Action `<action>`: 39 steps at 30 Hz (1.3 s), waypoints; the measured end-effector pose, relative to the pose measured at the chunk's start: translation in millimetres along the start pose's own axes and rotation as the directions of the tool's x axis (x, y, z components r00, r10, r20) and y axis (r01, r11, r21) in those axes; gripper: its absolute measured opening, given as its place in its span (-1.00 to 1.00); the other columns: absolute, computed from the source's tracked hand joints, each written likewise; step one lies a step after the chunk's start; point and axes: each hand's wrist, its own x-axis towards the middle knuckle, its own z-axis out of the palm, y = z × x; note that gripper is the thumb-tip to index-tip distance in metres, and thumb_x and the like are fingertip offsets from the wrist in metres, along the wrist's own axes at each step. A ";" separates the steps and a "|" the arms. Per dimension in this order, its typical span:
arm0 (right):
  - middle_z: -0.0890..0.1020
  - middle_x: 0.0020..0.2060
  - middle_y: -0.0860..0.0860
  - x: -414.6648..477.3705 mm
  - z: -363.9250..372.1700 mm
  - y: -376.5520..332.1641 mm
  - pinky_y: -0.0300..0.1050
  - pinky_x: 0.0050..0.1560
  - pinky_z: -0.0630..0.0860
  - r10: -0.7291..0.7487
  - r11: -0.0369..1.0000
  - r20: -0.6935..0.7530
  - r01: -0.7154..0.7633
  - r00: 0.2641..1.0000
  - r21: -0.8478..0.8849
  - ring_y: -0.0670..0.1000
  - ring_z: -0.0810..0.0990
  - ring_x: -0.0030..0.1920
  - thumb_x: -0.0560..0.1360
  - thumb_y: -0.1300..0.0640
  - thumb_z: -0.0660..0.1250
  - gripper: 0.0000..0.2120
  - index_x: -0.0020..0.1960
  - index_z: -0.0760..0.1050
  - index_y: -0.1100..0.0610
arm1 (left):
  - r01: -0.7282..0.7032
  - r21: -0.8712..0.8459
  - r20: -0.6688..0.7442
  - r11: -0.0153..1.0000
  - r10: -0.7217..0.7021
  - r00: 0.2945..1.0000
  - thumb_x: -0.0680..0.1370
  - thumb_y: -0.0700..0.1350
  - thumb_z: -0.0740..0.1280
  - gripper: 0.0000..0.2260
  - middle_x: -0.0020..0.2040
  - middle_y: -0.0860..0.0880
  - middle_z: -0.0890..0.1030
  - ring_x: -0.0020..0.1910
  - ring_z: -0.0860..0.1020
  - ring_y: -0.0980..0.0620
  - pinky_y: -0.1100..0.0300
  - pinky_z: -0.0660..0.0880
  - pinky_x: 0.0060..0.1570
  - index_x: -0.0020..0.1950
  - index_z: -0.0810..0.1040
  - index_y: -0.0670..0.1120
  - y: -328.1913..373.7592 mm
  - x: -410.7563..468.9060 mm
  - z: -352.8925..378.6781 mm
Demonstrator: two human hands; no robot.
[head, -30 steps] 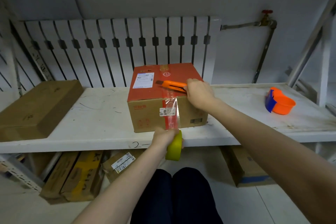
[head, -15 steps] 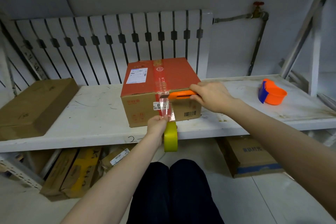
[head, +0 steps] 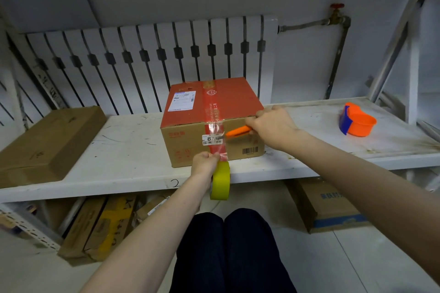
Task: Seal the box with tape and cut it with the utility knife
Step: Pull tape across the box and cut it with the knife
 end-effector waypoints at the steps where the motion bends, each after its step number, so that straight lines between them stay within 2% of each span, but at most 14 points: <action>1: 0.60 -0.07 0.04 -1.0 -0.5 0.5 -0.08 -0.05 0.38 -0.002 1.000 0.010 0.003 1.000 -0.030 0.07 0.56 -0.06 0.59 0.01 0.16 -0.82 0.11 0.45 0.04 | 0.006 0.005 0.001 1.000 -0.006 1.000 0.57 -0.12 0.31 -0.67 -0.34 -0.07 0.43 -0.35 0.37 0.01 0.19 0.30 -0.33 -0.38 0.34 -0.08 -1.4 0.2 -0.1; 4: 0.58 -0.09 0.03 -8.1 -3.0 9.1 -0.05 -0.04 0.39 0.050 0.998 -0.030 -0.049 0.998 0.034 0.08 0.56 -0.09 0.60 -0.04 0.10 -0.79 0.11 0.42 0.03 | 0.047 0.056 0.023 0.997 -0.049 0.999 0.56 -0.12 0.31 -0.69 -0.33 -0.07 0.43 -0.32 0.38 0.00 0.19 0.34 -0.24 -0.37 0.36 -0.09 -12.9 0.7 -1.6; 7: 0.56 -0.16 0.03 -13.4 -3.3 19.0 -0.08 -0.13 0.34 0.087 0.992 -0.121 -0.075 0.989 0.098 0.09 0.56 -0.16 0.58 -0.07 0.09 -0.76 0.05 0.41 0.06 | 0.055 0.078 0.028 0.995 -0.058 0.998 0.56 -0.11 0.31 -0.71 -0.32 -0.08 0.41 -0.31 0.37 -0.02 0.18 0.28 -0.30 -0.35 0.37 -0.08 -23.0 -1.3 -3.5; 10: 0.53 -0.22 0.07 -7.5 -3.8 13.2 -0.09 -0.20 0.33 0.258 0.940 -0.198 -0.199 0.946 0.279 0.11 0.52 -0.21 0.52 -0.05 0.02 -0.68 0.02 0.44 0.12 | 0.012 0.082 0.032 0.997 -0.015 0.999 0.55 -0.11 0.32 -0.65 -0.38 -0.05 0.36 -0.36 0.33 0.01 0.18 0.24 -0.32 -0.40 0.31 -0.06 -22.4 -0.5 -4.9; 12: 0.55 -0.10 0.13 6.8 -3.8 3.2 -0.06 -0.12 0.34 0.391 0.874 -0.168 -0.307 0.905 0.377 0.12 0.49 -0.14 0.53 0.00 -0.02 -0.62 0.16 0.43 0.15 | -0.041 0.096 0.034 0.995 0.038 0.999 0.53 -0.12 0.35 -0.64 -0.39 -0.03 0.38 -0.33 0.38 -0.01 0.19 0.30 -0.27 -0.41 0.30 -0.05 -15.4 -0.7 -8.3; 15: 0.49 0.14 0.20 34.7 0.3 -8.6 0.06 0.12 0.39 0.484 0.828 -0.042 -0.443 0.874 0.344 0.19 0.48 0.13 0.58 0.04 0.04 -0.59 0.38 0.28 0.17 | -0.121 0.146 0.043 0.982 0.116 0.992 0.46 -0.11 0.43 -0.73 -0.27 -0.04 0.56 -0.10 0.58 -0.12 0.10 0.51 0.04 -0.36 0.40 -0.05 2.2 -3.6 -20.8; 18: 0.46 0.19 0.21 58.8 6.5 -10.5 0.09 0.20 0.37 0.514 0.816 0.035 -0.501 0.857 0.289 0.21 0.43 0.22 0.57 0.07 0.15 -0.59 0.38 0.28 0.19 | -0.225 0.281 0.040 0.933 0.223 0.974 0.40 -0.06 0.48 -0.78 -0.12 0.00 0.62 -0.01 0.57 -0.08 0.00 0.51 0.13 -0.31 0.45 -0.02 28.5 -10.1 -37.9; 21: 0.47 0.17 0.21 75.6 11.7 -8.9 0.08 0.20 0.37 0.528 0.801 0.064 -0.522 0.847 0.293 0.21 0.44 0.21 0.55 0.13 0.19 -0.67 0.28 0.38 0.20 | -0.369 0.451 0.044 0.813 0.392 0.919 0.43 0.00 0.46 -0.85 -0.05 0.04 0.61 -0.04 0.54 0.00 0.11 0.47 -0.04 -0.21 0.52 0.01 62.1 -23.7 -53.3; 25: 0.47 0.15 0.20 89.2 19.3 -4.8 0.07 0.19 0.36 0.551 0.757 0.136 -0.562 0.823 0.334 0.20 0.43 0.20 0.54 0.14 0.21 -0.74 0.20 0.43 0.20 | -0.500 0.601 0.026 0.624 0.610 0.792 0.49 0.00 0.40 -0.87 -0.02 0.05 0.59 0.02 0.56 -0.02 0.11 0.48 -0.08 -0.05 0.52 0.00 97.8 -32.6 -68.0; 29: 0.48 0.16 0.20 94.3 30.0 -2.4 0.06 0.16 0.38 0.565 0.736 0.140 -0.573 0.813 0.359 0.20 0.44 0.19 0.55 0.09 0.23 -0.73 0.18 0.44 0.20 | -0.462 0.783 0.035 0.417 0.712 0.702 0.52 0.02 0.34 -0.82 0.06 -0.04 0.63 0.00 0.56 -0.08 0.14 0.38 -0.23 0.07 0.49 -0.01 116.0 -14.2 -73.3; 32: 0.48 0.15 0.18 96.8 33.8 -0.3 0.05 0.08 0.42 0.578 0.701 0.169 -0.592 0.798 0.398 0.19 0.46 0.16 0.56 -0.03 0.22 -0.67 0.18 0.45 0.19 | -0.437 0.826 0.047 0.357 0.729 0.683 0.55 -0.01 0.31 -0.80 0.11 -0.05 0.62 0.03 0.56 -0.09 0.14 0.37 -0.26 0.13 0.47 -0.03 123.8 8.3 -72.1; 34: 0.48 0.14 0.18 96.6 35.1 1.3 0.05 0.04 0.44 0.580 0.684 0.188 -0.599 0.793 0.417 0.18 0.47 0.16 0.55 -0.08 0.23 -0.62 0.22 0.43 0.17 | -0.413 0.859 0.068 0.301 0.733 0.676 0.55 -0.03 0.31 -0.79 0.11 -0.07 0.62 0.03 0.58 -0.13 0.11 0.45 -0.23 0.16 0.47 -0.04 126.8 27.6 -70.4; 37: 0.47 0.17 0.15 91.8 37.8 -0.3 0.06 0.13 0.41 0.549 0.734 0.055 -0.513 0.834 0.444 0.16 0.44 0.19 0.53 -0.07 0.25 -0.54 0.35 0.35 0.13 | -0.352 0.920 0.127 0.172 0.720 0.682 0.54 -0.06 0.29 -0.84 -0.01 -0.10 0.63 -0.08 0.59 -0.16 0.05 0.54 -0.21 0.10 0.46 -0.03 129.0 55.5 -65.9; 39: 0.51 0.13 0.11 85.8 36.3 -4.1 0.03 0.11 0.43 0.430 0.809 -0.125 -0.320 0.894 0.492 0.12 0.48 0.14 0.54 0.04 0.26 -0.63 0.30 0.43 0.12 | -0.331 0.940 0.181 0.087 0.694 0.697 0.54 -0.11 0.26 -0.90 -0.07 -0.08 0.61 -0.13 0.57 -0.15 0.08 0.50 -0.24 0.04 0.46 -0.03 130.1 69.2 -61.5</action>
